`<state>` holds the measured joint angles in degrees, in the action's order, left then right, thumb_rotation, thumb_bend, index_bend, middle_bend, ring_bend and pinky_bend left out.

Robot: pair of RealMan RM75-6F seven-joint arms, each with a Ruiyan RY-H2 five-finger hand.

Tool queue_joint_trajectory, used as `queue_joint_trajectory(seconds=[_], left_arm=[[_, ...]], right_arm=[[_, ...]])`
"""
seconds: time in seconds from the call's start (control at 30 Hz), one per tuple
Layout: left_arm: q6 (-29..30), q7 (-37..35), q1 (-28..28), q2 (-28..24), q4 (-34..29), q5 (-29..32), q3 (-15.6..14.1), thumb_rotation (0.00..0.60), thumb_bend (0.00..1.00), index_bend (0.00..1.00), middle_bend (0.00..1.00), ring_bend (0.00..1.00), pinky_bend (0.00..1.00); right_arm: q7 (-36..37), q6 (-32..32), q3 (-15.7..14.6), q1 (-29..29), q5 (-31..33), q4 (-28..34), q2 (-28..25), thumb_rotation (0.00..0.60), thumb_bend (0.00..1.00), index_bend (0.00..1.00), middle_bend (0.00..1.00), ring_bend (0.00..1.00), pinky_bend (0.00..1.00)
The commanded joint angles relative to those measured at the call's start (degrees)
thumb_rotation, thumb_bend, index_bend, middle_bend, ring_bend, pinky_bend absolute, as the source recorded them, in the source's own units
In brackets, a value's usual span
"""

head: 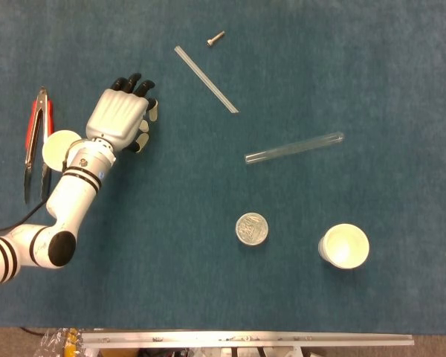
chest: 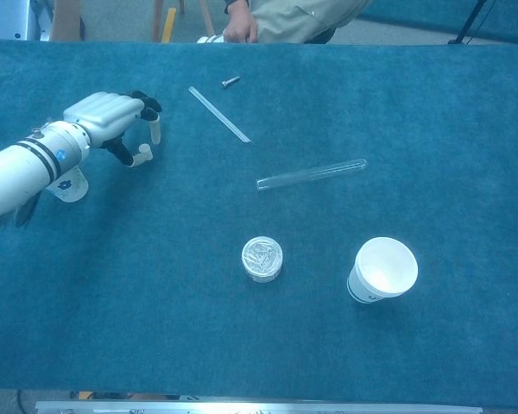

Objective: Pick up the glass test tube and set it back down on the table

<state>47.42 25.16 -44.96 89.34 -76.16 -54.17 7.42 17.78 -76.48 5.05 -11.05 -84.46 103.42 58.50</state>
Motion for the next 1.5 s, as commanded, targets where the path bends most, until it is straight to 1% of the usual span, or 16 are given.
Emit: queue_joint_trajectory(seconds=[0.03, 0.27, 0.53, 1.03, 1.5], left_arm=[[-0.2, -0.1, -0.2, 0.6, 1.1, 0.3, -0.1, 0.6, 0.32, 0.4, 0.11, 0.0, 0.06], [-0.8, -0.5, -0.4, 1.5, 2.9, 0.7, -0.4, 0.6, 0.32, 0.4, 0.11, 0.0, 0.06], [-0.9, -0.8, -0.5, 1.6, 3.5, 0.9, -0.5, 0.6, 0.32, 0.41, 0.12, 0.0, 0.06], [-0.6, -1.6, -0.6, 2.5, 4.7, 0.7, -0.4, 0.6, 0.32, 0.46, 0.15, 0.0, 0.06], [-0.9, -2.3, -0.6, 3.2, 6.5, 0.0, -0.4, 0.6, 0.32, 0.47, 0.15, 0.0, 0.06]], right_arm=[[0.3, -0.3, -0.1, 0.2, -0.1, 0.0, -0.2, 0.6, 0.31, 0.27, 0.11, 0.0, 0.16], [0.4, -0.5, -0.2, 0.4, -0.2, -0.1, -0.3, 0.6, 0.31, 0.27, 0.11, 0.0, 0.16], [0.4, -0.6, -0.2, 0.5, -0.1, 0.0, -0.3, 0.6, 0.31, 0.27, 0.11, 0.0, 0.16], [-0.1, -0.7, -0.1, 0.7, 0.4, 0.1, -0.4, 0.6, 0.31, 0.27, 0.11, 0.0, 0.16], [-0.5, -0.8, 0.1, 0.8, 0.7, 0.4, -0.5, 0.6, 0.31, 0.27, 0.11, 0.0, 0.16]])
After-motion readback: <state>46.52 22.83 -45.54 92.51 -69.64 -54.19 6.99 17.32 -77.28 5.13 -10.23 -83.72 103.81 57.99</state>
